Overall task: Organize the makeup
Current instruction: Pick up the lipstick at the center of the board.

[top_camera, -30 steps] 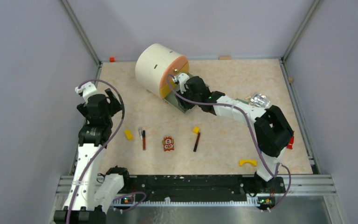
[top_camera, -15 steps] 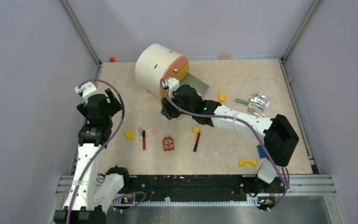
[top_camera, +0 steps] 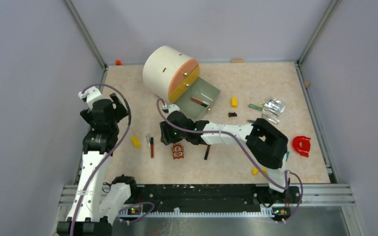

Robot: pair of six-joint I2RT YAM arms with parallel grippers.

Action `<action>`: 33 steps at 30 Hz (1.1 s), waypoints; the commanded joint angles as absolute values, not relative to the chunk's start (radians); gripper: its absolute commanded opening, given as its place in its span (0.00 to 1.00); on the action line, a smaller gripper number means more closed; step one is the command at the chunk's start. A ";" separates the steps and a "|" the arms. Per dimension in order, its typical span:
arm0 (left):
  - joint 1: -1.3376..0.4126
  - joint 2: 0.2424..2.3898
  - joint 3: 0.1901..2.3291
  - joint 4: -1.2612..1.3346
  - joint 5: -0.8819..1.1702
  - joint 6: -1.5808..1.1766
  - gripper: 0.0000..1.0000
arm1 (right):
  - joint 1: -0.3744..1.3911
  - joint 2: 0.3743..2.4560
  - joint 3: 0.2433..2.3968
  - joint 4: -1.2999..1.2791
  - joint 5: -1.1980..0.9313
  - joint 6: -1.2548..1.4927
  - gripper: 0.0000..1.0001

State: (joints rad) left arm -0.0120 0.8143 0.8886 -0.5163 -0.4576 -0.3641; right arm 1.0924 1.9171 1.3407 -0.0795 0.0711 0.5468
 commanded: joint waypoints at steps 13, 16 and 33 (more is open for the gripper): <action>-0.007 0.801 0.970 -0.643 -0.880 -0.532 0.99 | 1.204 2.147 1.610 -0.204 0.157 0.669 0.52; -0.007 0.797 0.983 -0.698 -0.942 -0.588 0.99 | 1.220 2.191 1.663 -0.241 0.174 0.655 0.52; -0.007 0.782 0.985 -0.702 -0.940 -0.581 0.99 | 1.258 2.360 1.838 -0.424 0.349 0.548 0.40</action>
State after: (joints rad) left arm -0.0109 0.7940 0.9558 -0.7246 -0.9356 -0.5953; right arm 1.2434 2.3184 1.8088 -0.3450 0.2855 0.5865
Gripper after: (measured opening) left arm 0.989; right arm 0.443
